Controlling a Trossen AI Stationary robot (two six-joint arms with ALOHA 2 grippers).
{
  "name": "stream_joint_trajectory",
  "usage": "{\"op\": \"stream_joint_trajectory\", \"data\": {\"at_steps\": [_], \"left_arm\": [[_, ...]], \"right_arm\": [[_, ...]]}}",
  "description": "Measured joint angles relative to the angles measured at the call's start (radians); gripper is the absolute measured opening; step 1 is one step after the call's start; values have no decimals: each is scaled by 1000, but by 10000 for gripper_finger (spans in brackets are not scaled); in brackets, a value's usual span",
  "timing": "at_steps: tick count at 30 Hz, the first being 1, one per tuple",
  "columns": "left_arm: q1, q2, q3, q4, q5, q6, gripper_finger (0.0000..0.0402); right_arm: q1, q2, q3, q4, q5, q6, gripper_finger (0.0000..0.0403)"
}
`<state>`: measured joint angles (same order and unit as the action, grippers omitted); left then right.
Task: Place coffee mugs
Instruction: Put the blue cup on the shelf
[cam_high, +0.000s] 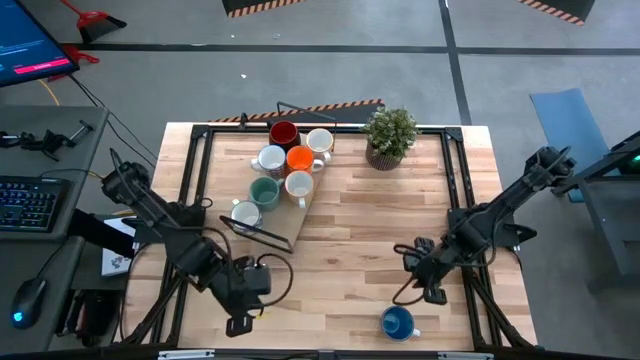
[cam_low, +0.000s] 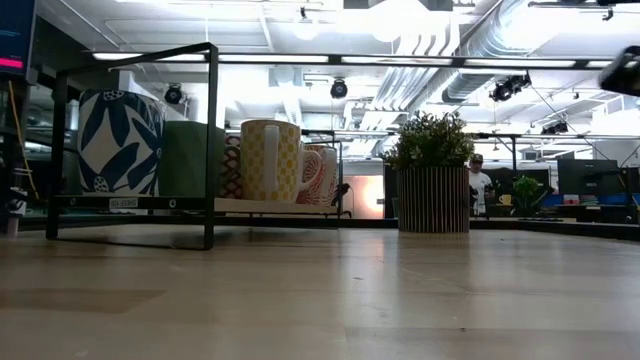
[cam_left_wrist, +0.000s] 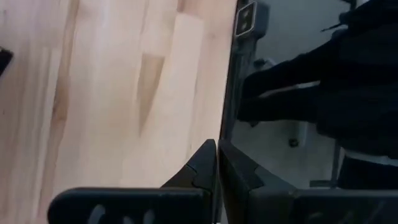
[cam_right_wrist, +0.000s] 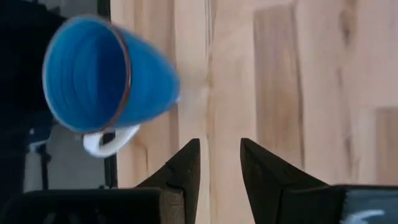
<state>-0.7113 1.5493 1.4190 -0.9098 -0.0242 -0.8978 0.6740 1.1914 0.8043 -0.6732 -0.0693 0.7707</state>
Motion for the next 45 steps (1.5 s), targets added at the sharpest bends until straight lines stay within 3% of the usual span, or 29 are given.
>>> {"op": "stream_joint_trajectory", "data": {"at_steps": [10,17,25,35,45], "left_arm": [[-30,34,1,-24,-62,-19,7],[-34,48,1,-75,-97,-77,7],[-35,48,1,-73,-119,-122,7],[-34,48,1,-73,-120,-122,7],[-34,48,1,-73,-135,-122,7]], "right_arm": [[96,9,0,64,-53,184,94],[168,12,0,227,-44,250,94],[232,107,0,300,-44,322,94],[249,217,0,370,-32,358,94],[201,226,0,372,20,349,94]]}}
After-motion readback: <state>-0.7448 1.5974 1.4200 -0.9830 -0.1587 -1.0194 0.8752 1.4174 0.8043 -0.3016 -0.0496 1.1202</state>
